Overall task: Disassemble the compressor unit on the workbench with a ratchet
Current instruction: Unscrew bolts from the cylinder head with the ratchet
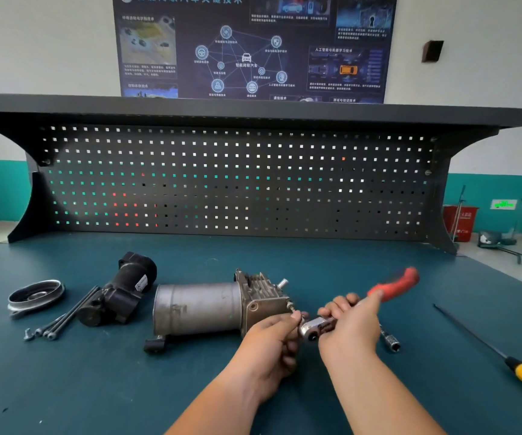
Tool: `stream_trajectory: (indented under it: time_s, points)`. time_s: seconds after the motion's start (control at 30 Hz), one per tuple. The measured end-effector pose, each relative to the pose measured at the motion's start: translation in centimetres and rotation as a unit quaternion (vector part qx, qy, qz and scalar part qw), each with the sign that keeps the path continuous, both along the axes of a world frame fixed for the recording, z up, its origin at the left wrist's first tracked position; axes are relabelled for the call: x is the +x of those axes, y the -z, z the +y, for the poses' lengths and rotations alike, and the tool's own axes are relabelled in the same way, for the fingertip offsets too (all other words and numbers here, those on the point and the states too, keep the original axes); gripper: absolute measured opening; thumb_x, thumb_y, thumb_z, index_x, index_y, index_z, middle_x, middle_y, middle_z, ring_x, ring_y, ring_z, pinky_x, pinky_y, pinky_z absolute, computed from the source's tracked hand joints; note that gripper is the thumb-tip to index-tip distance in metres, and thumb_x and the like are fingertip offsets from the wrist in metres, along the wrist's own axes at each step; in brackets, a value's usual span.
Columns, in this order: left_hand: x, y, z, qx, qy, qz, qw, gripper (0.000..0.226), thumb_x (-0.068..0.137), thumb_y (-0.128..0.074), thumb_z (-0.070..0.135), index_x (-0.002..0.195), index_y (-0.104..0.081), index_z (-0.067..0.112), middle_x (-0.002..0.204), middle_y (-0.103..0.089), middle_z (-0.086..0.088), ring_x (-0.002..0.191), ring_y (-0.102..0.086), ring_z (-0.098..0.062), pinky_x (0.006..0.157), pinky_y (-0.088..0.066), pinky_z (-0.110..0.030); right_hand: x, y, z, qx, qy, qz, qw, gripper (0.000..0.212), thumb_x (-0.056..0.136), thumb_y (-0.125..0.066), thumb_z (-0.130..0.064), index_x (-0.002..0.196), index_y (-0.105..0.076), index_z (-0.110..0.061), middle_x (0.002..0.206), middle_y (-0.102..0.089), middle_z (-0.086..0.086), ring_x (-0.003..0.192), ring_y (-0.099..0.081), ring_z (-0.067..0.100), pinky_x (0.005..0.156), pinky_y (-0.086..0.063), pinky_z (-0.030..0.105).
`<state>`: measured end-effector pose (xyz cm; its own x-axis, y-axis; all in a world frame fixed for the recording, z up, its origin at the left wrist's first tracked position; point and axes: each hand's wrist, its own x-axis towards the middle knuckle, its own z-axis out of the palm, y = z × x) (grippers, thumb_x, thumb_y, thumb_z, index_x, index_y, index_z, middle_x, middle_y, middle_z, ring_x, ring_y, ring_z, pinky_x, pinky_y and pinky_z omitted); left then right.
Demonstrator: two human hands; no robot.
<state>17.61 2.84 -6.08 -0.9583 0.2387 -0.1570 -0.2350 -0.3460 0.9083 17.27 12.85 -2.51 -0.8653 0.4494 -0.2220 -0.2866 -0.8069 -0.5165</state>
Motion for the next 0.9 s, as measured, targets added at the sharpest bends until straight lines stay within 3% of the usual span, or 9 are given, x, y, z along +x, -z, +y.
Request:
stream_trajectory:
  time_s: [0.13,0.23,0.3,0.43,0.53,0.57,0.63,0.77,0.9]
  points:
    - [0.2,-0.1,0.0,-0.007,-0.001,-0.004,1.000,0.020,0.090,-0.061,0.020,0.070,-0.064,0.017,0.047,-0.047,0.009,0.040,-0.039,-0.003,0.036,-0.025,-0.013,-0.2,-0.1,0.2,-0.007,-0.007,-0.009,1.000,0.050,0.094,-0.037,-0.056,0.062,-0.032,-0.018,0.037,-0.026,-0.008,0.030,-0.025,0.012,0.047,-0.026,0.027]
    - [0.3,-0.2,-0.2,0.002,-0.003,-0.005,1.000,0.028,0.089,-0.062,0.020,0.061,-0.064,0.017,0.048,-0.043,0.008,0.040,-0.039,-0.003,0.036,-0.024,-0.013,0.1,-0.9,-0.5,0.146,-0.007,0.032,0.989,0.048,0.095,-0.036,-0.053,0.062,-0.032,-0.019,0.039,-0.025,-0.009,0.032,-0.022,0.010,0.048,-0.025,0.027]
    - [0.1,0.1,-0.3,0.007,0.000,0.002,1.000,0.037,0.089,-0.061,0.019,0.052,-0.061,0.017,0.048,-0.042,0.008,0.039,-0.038,-0.002,0.035,-0.024,-0.012,0.5,-1.0,-1.2,0.300,-0.001,0.091,0.950,0.044,0.097,-0.037,-0.047,0.064,-0.035,-0.018,0.041,-0.027,-0.010,0.035,-0.024,0.008,0.046,-0.025,0.027]
    - [0.1,0.2,-0.2,-0.003,0.009,0.015,1.000,0.027,0.086,-0.055,0.006,0.061,-0.060,0.015,0.051,-0.046,0.003,0.042,-0.040,-0.006,0.038,-0.026,-0.014,1.5,-0.1,-2.4,0.589,-0.045,0.245,0.769,0.039,0.078,-0.047,-0.059,0.066,-0.052,-0.022,0.048,-0.044,-0.008,0.048,-0.037,0.007,0.050,-0.033,0.026]
    - [0.3,0.0,-0.3,0.065,-0.012,0.055,0.996,0.019,0.085,-0.057,0.013,0.067,-0.064,0.016,0.068,-0.056,-0.001,0.054,-0.059,-0.009,0.047,-0.044,-0.017,1.4,0.4,-3.0,0.775,-0.045,0.235,0.585,0.039,0.073,-0.041,-0.067,0.075,-0.059,-0.033,0.063,-0.057,-0.009,0.062,-0.048,0.010,0.062,-0.044,0.035]
    - [0.2,0.0,-0.4,0.070,-0.014,0.060,0.996,0.026,0.091,-0.050,0.014,0.069,-0.063,0.016,0.072,-0.058,-0.001,0.053,-0.062,-0.004,0.048,-0.048,-0.015,1.5,0.4,-3.0,0.801,-0.039,0.232,0.551,0.035,0.074,-0.040,-0.069,0.074,-0.057,-0.039,0.063,-0.055,-0.015,0.062,-0.047,0.009,0.061,-0.042,0.032]
    - [0.3,0.0,-0.4,0.062,0.001,0.046,0.997,0.022,0.087,-0.054,0.015,0.068,-0.066,0.015,0.071,-0.058,-0.001,0.057,-0.060,-0.009,0.051,-0.045,-0.018,1.5,0.2,-3.0,0.783,-0.035,0.259,0.564,0.028,0.077,-0.041,-0.066,0.075,-0.053,-0.041,0.061,-0.051,-0.021,0.062,-0.044,0.006,0.060,-0.038,0.028]
    - [0.1,0.1,-0.4,-0.029,-0.008,0.014,0.999,0.022,0.087,-0.042,0.003,0.072,-0.053,0.015,0.056,-0.041,0.000,0.044,-0.034,-0.007,0.042,-0.021,-0.017,1.3,0.0,-2.8,0.634,-0.019,0.290,0.717,0.020,0.085,-0.049,-0.048,0.093,-0.054,-0.031,0.059,-0.050,-0.017,0.054,-0.042,0.002,0.057,-0.035,0.019]
    - [0.4,-0.3,-0.5,-0.016,-0.005,0.004,1.000,0.028,0.091,-0.050,0.006,0.065,-0.051,0.018,0.047,-0.038,0.006,0.037,-0.031,-0.002,0.035,-0.020,-0.012,1.2,-0.3,-2.6,0.489,-0.015,0.258,0.833,0.018,0.098,-0.043,-0.034,0.092,-0.050,-0.018,0.055,-0.046,-0.011,0.047,-0.037,0.006,0.048,-0.034,0.018]
